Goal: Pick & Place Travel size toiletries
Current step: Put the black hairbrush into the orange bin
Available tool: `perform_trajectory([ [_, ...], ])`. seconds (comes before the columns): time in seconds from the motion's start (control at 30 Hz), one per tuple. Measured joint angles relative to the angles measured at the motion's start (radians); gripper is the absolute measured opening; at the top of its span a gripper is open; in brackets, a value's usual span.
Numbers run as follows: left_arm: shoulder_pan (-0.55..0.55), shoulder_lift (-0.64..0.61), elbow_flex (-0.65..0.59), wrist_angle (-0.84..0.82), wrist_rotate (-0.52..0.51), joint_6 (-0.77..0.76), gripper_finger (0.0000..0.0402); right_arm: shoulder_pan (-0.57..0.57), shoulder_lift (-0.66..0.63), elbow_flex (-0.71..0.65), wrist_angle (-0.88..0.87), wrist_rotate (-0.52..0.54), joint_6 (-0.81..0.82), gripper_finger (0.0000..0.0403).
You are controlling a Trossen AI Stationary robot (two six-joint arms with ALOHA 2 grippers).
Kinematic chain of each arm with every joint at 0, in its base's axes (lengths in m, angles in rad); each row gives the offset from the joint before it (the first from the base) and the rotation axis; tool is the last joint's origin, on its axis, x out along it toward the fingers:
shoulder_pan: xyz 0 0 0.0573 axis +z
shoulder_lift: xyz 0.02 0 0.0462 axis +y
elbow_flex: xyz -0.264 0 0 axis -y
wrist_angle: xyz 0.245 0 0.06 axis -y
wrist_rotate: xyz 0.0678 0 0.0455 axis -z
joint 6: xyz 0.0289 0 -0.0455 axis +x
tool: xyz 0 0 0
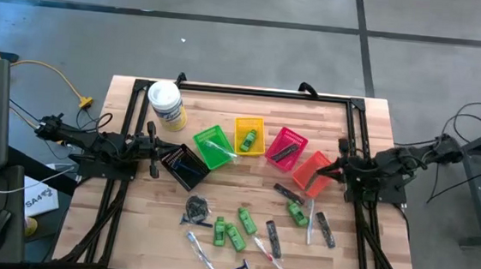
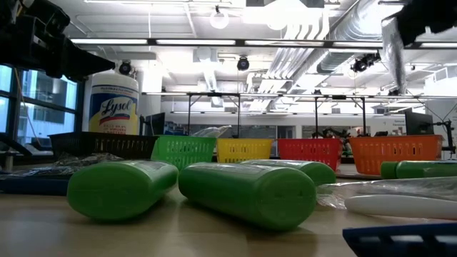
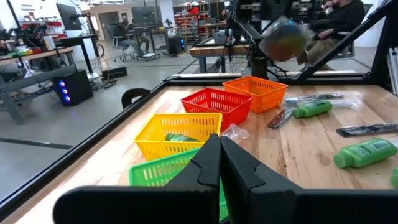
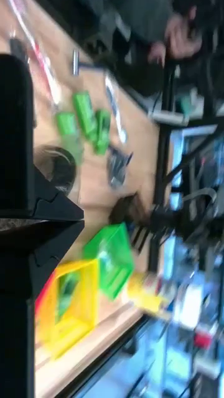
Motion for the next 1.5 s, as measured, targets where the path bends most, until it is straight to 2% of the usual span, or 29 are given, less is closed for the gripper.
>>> perform_trajectory([
  [0.17, 0.000, 0.000, 0.000, 0.002, 0.000, 0.007, 0.0000, 0.000, -0.034, 0.000, -0.045, 0.055, 0.095, 0.0003],
  [0.27, 0.000, 0.000, 0.000, 0.002, 0.000, 0.006, 0.0000, 0.000, -0.032, 0.000, -0.052, 0.124, 0.154, 0.0003],
  [0.47, 0.000, 0.000, 0.000, 0.003, 0.000, 0.006, 0.0000, 0.000, -0.011, 0.000, -0.109, 0.276, 0.324, 0.0003],
  [0.7, 0.000, 0.000, 0.000, 0.000, 0.000, 0.006, 0.0000, 0.000, 0.038, 0.000, -0.204, 0.358, 0.538, 0.0003],
  [1.07, 0.000, 0.000, 0.000, 0.000, 0.000, 0.005, 0.0000, 0.001, 0.112, 0.000, -0.289, 0.329, 0.788, 0.0003],
  [1.5, 0.000, 0.000, 0.000, -0.001, 0.000, 0.005, 0.0000, 0.001, 0.241, 0.000, -0.373, 0.173, 1.012, 0.0003],
])
